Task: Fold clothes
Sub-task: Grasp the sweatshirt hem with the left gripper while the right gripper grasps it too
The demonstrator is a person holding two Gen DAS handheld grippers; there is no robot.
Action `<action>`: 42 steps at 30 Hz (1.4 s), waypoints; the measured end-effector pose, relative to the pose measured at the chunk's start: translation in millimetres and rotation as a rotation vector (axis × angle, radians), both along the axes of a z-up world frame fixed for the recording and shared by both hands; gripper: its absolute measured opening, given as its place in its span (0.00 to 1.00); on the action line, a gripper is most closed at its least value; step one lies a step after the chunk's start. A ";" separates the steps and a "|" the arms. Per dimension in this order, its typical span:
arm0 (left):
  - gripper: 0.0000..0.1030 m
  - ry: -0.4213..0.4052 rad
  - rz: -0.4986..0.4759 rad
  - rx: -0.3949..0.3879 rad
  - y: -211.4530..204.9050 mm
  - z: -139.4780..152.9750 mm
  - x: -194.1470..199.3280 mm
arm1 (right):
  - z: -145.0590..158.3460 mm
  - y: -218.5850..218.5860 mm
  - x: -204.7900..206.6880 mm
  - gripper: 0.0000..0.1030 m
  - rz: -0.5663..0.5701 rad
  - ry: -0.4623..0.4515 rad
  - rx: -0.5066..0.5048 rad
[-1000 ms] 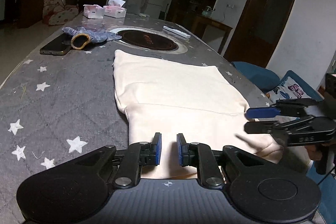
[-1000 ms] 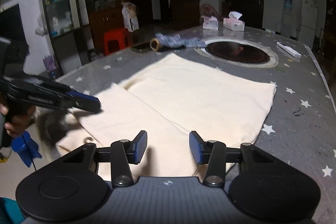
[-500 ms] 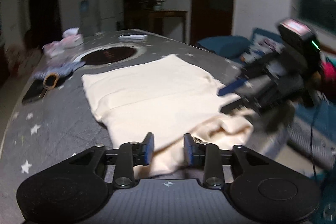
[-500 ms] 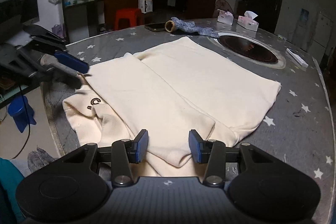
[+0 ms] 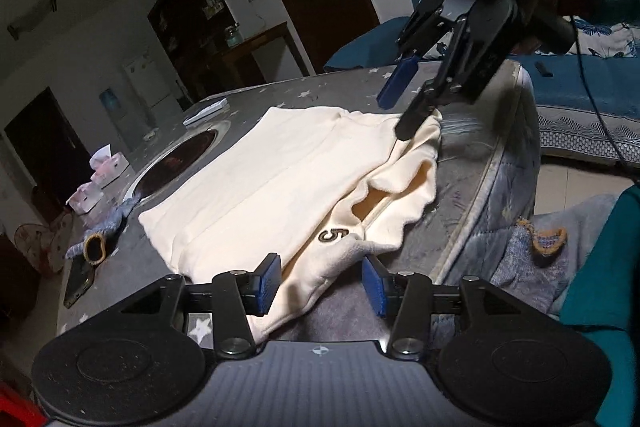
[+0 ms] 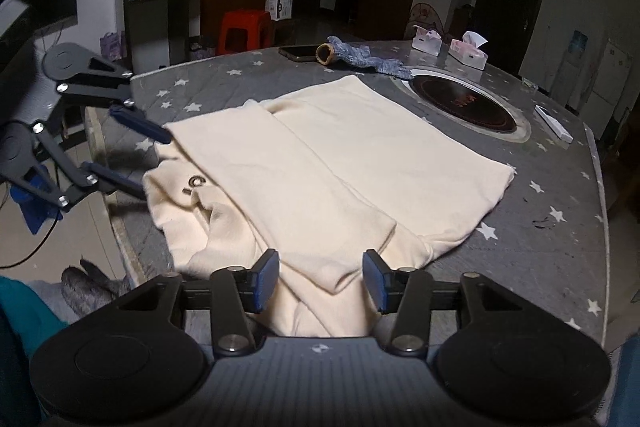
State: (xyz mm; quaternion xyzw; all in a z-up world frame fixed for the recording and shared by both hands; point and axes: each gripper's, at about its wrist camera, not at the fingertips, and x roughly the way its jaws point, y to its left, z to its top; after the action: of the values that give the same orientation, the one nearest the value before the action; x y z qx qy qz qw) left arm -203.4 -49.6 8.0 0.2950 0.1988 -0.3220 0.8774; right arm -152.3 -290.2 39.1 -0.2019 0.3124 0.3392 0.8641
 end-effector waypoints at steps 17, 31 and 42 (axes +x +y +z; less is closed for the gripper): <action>0.08 0.103 0.119 -0.248 8.7 25.4 39.6 | -11.3 10.3 -33.7 0.59 0.180 -0.095 -0.074; 0.18 0.141 0.141 -0.276 15.0 23.1 51.0 | -23.0 23.9 2.2 0.20 0.134 -0.015 0.029; 0.39 0.079 0.114 -0.103 26.3 7.5 24.6 | -19.0 14.6 20.6 0.13 0.087 0.074 0.113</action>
State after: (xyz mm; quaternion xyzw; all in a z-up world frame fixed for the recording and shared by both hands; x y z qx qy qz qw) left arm -178.8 -23.3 15.5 0.2247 0.2332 -0.2926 0.8997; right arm -131.7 -275.6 20.1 -0.1535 0.3152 0.4007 0.8465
